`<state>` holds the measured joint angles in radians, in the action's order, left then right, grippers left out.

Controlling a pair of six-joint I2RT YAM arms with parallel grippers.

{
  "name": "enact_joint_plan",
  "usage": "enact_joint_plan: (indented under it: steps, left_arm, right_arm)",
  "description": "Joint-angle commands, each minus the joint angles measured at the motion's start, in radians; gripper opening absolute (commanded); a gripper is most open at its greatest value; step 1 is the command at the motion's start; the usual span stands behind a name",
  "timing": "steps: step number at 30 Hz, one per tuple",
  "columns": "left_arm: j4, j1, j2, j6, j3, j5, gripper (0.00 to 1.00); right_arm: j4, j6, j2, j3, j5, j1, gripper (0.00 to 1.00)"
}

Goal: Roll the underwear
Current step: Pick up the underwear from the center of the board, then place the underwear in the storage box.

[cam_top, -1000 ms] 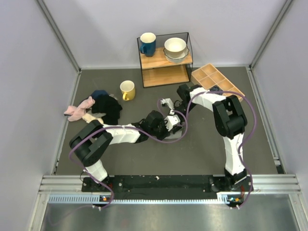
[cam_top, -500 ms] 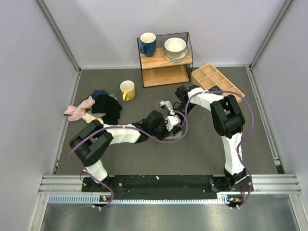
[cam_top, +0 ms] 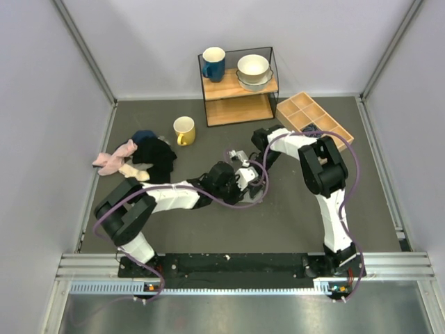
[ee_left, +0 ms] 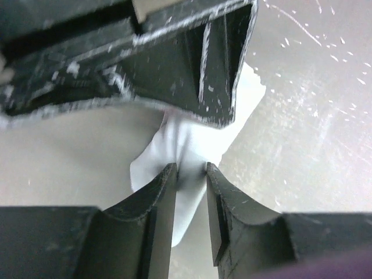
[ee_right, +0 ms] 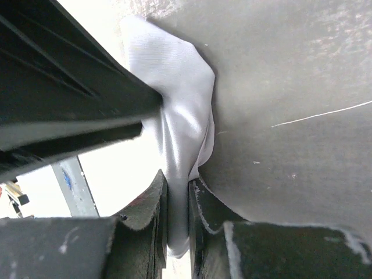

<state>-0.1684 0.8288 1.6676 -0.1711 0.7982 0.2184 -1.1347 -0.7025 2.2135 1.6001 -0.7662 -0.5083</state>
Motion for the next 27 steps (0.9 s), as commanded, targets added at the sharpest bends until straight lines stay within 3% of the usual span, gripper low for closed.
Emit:
enact_joint_plan:
  steps: [1,8,9,17,22,27]
  left_arm:
    - [0.076,-0.003,-0.141,0.044,-0.02,-0.066,0.35]
    - [0.231,-0.028,-0.495,0.08,-0.05,-0.102,0.41]
    - [0.253,-0.036,-0.537,0.088,-0.054,-0.1,0.46]
    - [0.452,-0.219,-0.931,0.133,-0.06,-0.016,0.66]
    - [0.584,-0.234,-1.002,0.035,-0.066,0.021,0.69]
    - [0.56,-0.235,-0.985,-0.011,-0.116,0.038,0.68]
  right_arm:
    - [-0.028,-0.052,-0.007,0.009,-0.007,-0.019,0.05]
    - [-0.028,-0.132,-0.15,-0.019,-0.079,0.062,0.03]
    - [-0.028,-0.14,-0.169,-0.023,-0.073,0.08,0.03]
    - [-0.075,-0.153,-0.336,0.049,0.115,0.27,0.03]
    - [-0.18,-0.184,-0.337,0.224,0.221,0.41,0.03]
    - [-0.211,-0.201,-0.296,0.377,0.398,0.537,0.03]
